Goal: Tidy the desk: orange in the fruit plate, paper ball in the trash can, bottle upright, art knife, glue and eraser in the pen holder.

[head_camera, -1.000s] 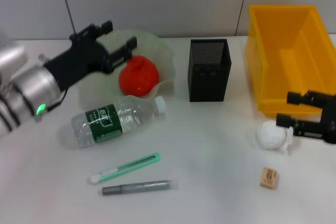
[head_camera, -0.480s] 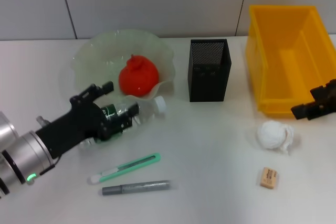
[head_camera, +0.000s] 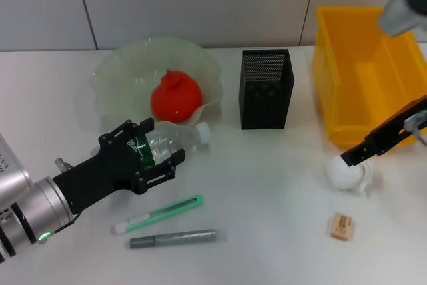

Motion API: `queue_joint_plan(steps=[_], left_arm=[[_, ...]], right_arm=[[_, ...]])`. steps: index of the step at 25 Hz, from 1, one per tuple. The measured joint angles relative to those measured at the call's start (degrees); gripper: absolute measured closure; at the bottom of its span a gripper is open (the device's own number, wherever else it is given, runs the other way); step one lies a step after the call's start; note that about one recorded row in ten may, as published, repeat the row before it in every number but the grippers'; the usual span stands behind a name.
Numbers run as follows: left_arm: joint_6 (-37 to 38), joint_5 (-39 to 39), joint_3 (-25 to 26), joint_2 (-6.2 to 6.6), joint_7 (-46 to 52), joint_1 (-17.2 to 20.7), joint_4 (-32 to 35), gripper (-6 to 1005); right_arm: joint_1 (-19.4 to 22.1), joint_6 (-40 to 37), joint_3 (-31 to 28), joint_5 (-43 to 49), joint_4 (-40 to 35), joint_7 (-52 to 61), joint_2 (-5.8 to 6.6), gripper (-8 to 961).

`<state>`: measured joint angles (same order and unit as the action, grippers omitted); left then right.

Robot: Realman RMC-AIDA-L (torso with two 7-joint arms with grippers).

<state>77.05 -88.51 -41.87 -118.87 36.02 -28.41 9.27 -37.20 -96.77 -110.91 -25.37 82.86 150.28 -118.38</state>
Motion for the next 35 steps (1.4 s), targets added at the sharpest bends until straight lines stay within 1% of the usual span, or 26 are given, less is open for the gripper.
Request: queue_joint_plan(steps=[3, 8, 15, 17, 19, 23, 30, 31, 35], left_arm=[[0.1, 0.0, -0.1, 0.13, 0.0, 0.3, -0.1, 162], [0.1, -0.4, -0.1, 0.13, 0.0, 0.4, 0.0, 165], [0.3, -0.6, -0.1, 0.13, 0.0, 0.8, 0.0, 169], [0.3, -0.6, -0.1, 0.13, 0.0, 0.8, 0.0, 170], [0.6, -0.6, -0.1, 0.13, 0.0, 1.0, 0.0, 171], [0.8, -0.6, -0.1, 0.13, 0.0, 1.2, 0.0, 173], [1.0, -0.6, -0.7, 0.11, 0.0, 1.4, 0.0, 177], [1.0, -0.6, -0.7, 0.09, 0.0, 1.4, 0.0, 178], [1.2, -0.6, -0.7, 0.08, 0.0, 1.3, 0.1, 180]], right_arm=[[-1.1, 4.0, 1.9, 1.0, -4.9, 0.6, -0.47, 201], [-1.9, 6.4, 3.8, 2.5, -8.4, 1.0, -0.54, 217], [-2.1, 10.3, 5.0, 3.2, -12.4, 1.0, -0.58, 239], [-2.5, 11.6, 5.3, 3.8, -14.5, 1.0, -0.59, 245], [-3.5, 13.9, 5.3, 4.3, -18.4, 0.8, -0.60, 252], [-4.5, 15.3, 5.6, 4.3, -20.9, 0.6, -0.68, 265], [-4.6, 14.8, 5.9, 4.0, -20.5, 0.4, -0.72, 287], [-4.5, 14.4, 5.9, 4.0, -20.1, 0.4, -0.71, 304], [-3.5, 10.6, 5.2, 3.8, -14.3, 0.4, -0.72, 374]])
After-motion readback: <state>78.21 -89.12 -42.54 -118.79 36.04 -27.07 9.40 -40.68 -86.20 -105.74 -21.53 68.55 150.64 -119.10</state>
